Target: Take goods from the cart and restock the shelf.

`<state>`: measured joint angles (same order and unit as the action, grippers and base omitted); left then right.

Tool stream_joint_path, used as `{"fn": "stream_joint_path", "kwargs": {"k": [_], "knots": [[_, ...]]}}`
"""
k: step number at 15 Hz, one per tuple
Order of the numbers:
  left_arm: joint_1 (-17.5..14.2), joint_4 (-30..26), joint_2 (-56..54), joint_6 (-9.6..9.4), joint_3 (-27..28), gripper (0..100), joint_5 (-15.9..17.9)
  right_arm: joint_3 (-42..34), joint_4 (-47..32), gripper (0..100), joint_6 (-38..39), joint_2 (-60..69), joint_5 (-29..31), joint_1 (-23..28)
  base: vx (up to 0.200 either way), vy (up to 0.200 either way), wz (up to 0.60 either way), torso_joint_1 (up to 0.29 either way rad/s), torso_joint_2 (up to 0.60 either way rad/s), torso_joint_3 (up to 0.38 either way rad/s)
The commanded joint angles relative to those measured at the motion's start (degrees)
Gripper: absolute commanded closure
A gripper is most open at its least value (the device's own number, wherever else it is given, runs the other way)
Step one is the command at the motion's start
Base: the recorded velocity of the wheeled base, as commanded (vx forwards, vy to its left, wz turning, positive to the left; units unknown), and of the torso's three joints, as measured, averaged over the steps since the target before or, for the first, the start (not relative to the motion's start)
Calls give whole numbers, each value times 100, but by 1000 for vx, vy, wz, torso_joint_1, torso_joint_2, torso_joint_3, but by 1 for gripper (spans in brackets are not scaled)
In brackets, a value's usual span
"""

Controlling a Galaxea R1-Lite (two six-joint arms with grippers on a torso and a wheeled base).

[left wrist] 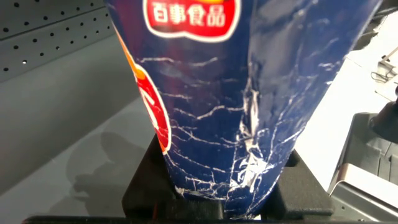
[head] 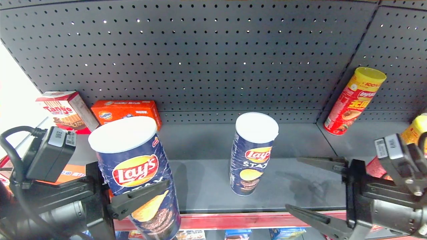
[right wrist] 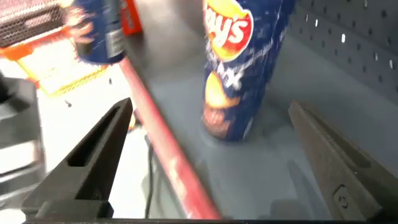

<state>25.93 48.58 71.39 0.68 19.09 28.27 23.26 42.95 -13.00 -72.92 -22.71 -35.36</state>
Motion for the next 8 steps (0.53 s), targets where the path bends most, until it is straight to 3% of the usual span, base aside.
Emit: {"fn": "stream_joint_path", "kwargs": {"k": [1, 3, 8], "knots": [[0, 2, -2, 2, -2, 100, 3, -14, -1649, 0, -10, 1878, 926, -471, 0, 0, 0, 0, 0, 0], [0, 2, -2, 2, 16, 100, -6, -76, -2818, 0, 34, 2696, 1849, -770, 0, 0, 0, 0, 0, 0], [0, 2, -11, 2, 16, 100, -6, -577, -3135, 0, 342, 3469, 2289, -489, 0, 0, 0, 0, 0, 0]]}}
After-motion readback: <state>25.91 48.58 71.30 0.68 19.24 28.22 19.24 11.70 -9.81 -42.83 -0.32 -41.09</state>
